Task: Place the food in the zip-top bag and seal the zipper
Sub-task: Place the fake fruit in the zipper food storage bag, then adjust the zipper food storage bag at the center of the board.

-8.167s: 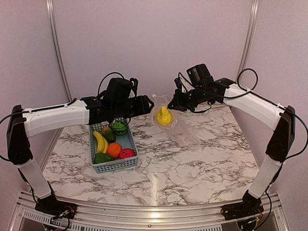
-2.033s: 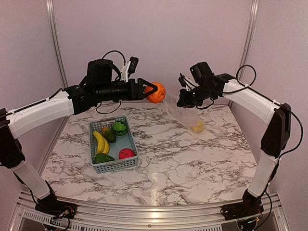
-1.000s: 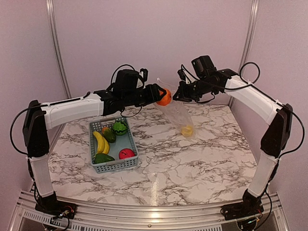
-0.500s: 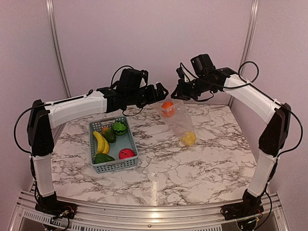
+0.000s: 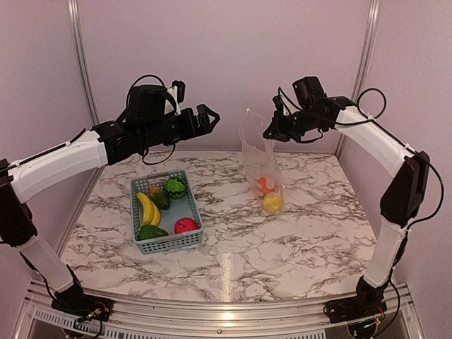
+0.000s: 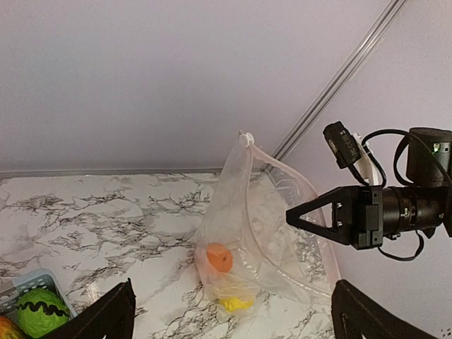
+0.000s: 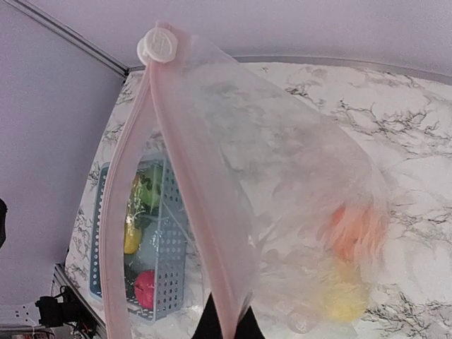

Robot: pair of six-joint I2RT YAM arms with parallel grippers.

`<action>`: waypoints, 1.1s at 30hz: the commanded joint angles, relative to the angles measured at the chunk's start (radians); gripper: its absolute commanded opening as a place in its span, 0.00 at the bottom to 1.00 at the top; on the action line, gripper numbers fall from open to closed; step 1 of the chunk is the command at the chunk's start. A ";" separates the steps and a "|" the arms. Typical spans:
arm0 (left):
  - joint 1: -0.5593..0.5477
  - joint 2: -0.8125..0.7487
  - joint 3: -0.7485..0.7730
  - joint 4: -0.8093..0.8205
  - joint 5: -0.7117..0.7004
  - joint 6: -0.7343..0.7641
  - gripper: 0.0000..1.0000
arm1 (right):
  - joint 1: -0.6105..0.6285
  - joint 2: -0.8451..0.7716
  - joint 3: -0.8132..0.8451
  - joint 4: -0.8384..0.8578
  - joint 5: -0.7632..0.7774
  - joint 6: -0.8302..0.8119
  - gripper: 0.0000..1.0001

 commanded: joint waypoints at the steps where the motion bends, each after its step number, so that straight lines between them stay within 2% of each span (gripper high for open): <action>1: 0.046 -0.097 -0.150 -0.025 -0.068 0.052 0.99 | -0.081 0.000 0.087 -0.064 0.073 -0.029 0.00; 3: 0.064 -0.156 -0.228 -0.005 -0.112 0.055 0.99 | -0.122 -0.004 0.106 -0.086 0.095 -0.042 0.00; 6: 0.076 -0.242 -0.344 0.035 -0.305 0.056 0.99 | -0.161 -0.023 0.102 -0.071 0.098 -0.043 0.00; 8: 0.103 -0.287 -0.406 0.083 -0.321 0.062 0.99 | -0.177 -0.023 0.115 -0.070 0.102 -0.045 0.00; 10: 0.126 -0.297 -0.421 0.068 -0.273 0.103 0.99 | -0.180 -0.016 0.142 -0.076 0.118 -0.053 0.00; 15: 0.128 -0.289 -0.410 -0.074 -0.134 0.241 0.91 | -0.177 -0.003 0.141 -0.064 0.089 -0.055 0.00; 27: 0.128 -0.167 -0.418 -0.392 0.079 0.168 0.84 | -0.012 0.041 0.002 -0.021 0.062 -0.083 0.00; 30: 0.128 -0.125 -0.428 -0.414 0.177 0.168 0.84 | 0.038 0.061 -0.012 -0.020 0.051 -0.082 0.00; 33: 0.126 -0.104 -0.441 -0.421 0.215 0.168 0.85 | 0.072 0.070 -0.022 -0.007 0.043 -0.072 0.00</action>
